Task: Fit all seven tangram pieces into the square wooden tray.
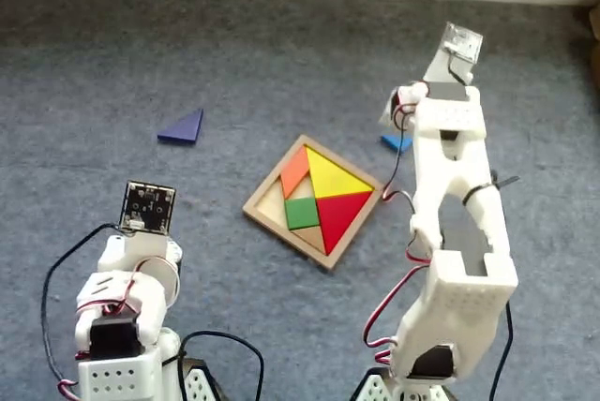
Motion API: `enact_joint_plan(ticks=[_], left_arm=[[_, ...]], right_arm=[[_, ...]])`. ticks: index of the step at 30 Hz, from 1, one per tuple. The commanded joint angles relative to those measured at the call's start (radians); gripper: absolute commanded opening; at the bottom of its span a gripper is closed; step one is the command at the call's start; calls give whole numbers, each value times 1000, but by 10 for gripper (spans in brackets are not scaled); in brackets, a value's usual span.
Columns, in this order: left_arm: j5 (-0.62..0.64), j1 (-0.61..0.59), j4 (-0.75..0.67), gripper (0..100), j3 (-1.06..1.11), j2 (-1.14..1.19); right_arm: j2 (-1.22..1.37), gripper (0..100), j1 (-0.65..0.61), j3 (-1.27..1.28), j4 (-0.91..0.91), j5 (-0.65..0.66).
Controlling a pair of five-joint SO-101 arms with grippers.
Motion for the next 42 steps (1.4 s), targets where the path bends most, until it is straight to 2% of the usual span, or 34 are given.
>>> enact_joint_plan(ticks=[1,8,19,24,31,35,42], left_arm=[[-9,-13,-40,8,5,-31],[-9,-13,-95,8,51,-31],[-9,-13,-101,8,64,-31],[-9,-13,-101,8,64,-31],[-9,-15,-101,8,64,-30],[-9,-15,-101,8,65,-30],[-9,-15,-107,8,79,-30]], right_arm=[[67,195,-13,-168,12,-78],[291,195,-12,-361,24,-167],[424,195,-1,-449,337,-160],[420,193,2,-456,415,-75],[427,36,42,-456,326,-68],[427,37,51,-456,314,-58],[394,5,51,-492,458,133]])
